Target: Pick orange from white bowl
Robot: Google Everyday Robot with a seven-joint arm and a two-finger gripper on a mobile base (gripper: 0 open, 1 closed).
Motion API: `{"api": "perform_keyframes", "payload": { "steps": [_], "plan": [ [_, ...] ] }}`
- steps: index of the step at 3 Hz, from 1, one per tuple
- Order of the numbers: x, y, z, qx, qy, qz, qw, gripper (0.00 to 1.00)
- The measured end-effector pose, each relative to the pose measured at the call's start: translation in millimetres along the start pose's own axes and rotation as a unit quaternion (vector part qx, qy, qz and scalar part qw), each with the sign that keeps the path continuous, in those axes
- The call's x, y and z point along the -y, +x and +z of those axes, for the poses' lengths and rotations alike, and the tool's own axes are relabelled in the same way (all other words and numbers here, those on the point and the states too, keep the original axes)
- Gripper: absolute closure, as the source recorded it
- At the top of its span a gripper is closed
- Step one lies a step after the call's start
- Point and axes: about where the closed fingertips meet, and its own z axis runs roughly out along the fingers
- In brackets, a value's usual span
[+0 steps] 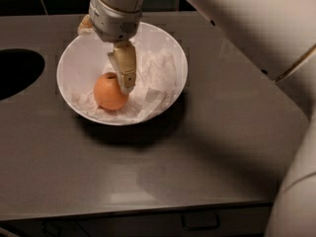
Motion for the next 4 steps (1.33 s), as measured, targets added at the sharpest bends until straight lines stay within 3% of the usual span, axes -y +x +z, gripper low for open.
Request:
{"api": "perform_keyframes", "payload": {
  "steps": [1,4],
  "plan": [
    [-3,4,5,0.004,-0.008,0.005,0.9999,0.10],
    [-9,11,21,0.020,-0.020,0.014,0.9995,0.19]
  ]
}}
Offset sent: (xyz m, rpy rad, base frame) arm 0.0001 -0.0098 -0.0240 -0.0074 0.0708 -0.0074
